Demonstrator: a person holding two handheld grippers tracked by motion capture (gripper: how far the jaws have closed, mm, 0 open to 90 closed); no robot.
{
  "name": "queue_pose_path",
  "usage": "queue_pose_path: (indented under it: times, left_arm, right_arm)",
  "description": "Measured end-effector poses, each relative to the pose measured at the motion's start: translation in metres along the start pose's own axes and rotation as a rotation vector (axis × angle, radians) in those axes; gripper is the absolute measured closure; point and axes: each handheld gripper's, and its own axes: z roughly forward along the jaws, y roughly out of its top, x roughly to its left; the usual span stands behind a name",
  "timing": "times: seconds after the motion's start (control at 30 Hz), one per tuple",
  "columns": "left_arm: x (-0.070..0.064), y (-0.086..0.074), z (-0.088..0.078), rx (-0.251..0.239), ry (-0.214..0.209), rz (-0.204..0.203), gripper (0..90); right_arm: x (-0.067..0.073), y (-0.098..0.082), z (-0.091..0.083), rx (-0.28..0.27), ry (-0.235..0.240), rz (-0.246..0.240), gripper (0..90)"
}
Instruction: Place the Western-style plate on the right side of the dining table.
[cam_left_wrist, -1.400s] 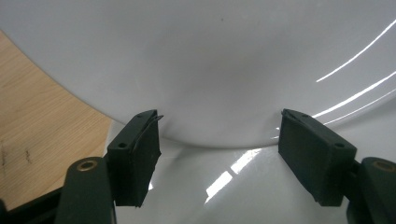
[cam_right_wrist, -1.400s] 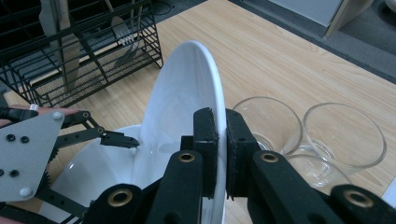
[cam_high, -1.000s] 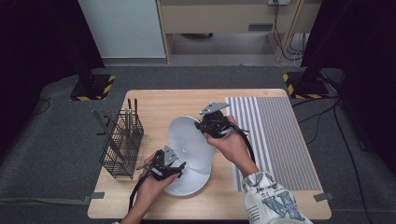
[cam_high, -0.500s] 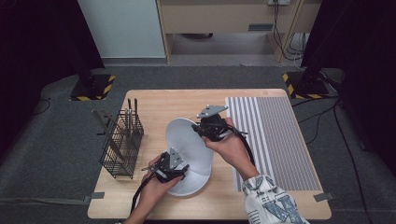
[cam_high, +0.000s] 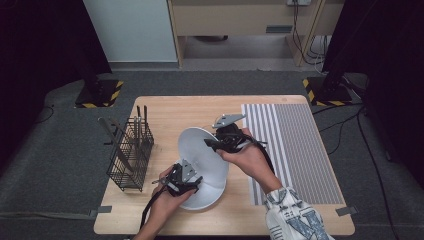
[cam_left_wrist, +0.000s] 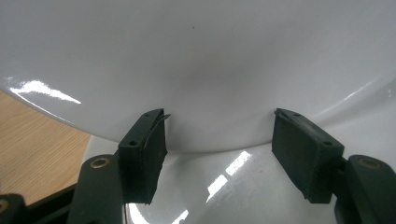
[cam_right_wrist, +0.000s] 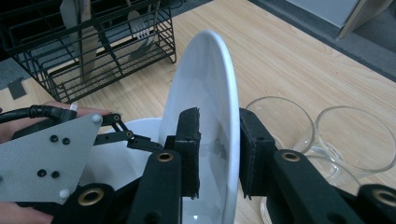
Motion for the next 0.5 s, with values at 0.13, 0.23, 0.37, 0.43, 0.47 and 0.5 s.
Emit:
queue_pose_path:
  times: [0.13,0.23,0.37,0.43,0.47,0.5]
  left_arm:
    - [-0.0001,-0.0001,0.0000,-0.003,0.002,0.001,34.7]
    - [-0.0004,-0.0002,0.0000,-0.005,0.006,0.003,34.9]
    - [0.0018,0.0005,-0.0002,-0.016,0.002,-0.034,33.3]
    - [0.0035,0.0022,-0.0016,-0.038,0.000,-0.053,34.1]
    - [0.0050,0.0058,-0.0010,-0.046,-0.010,-0.067,35.2]
    - [0.0048,0.0071,0.0002,-0.039,-0.009,-0.064,35.9]
  right_arm:
    - [0.0005,0.0012,-0.0007,0.009,-0.020,-0.013,83.8]
    - [0.0001,0.0023,0.0007,0.015,-0.042,-0.009,85.1]
    - [-0.0016,0.0044,0.0026,0.002,-0.061,-0.007,85.3]
    - [-0.0029,0.0052,0.0036,0.003,-0.063,-0.002,85.3]
    - [-0.0036,0.0054,0.0044,0.000,-0.062,-0.001,85.3]
    - [-0.0038,0.0057,0.0047,0.000,-0.062,-0.001,85.3]
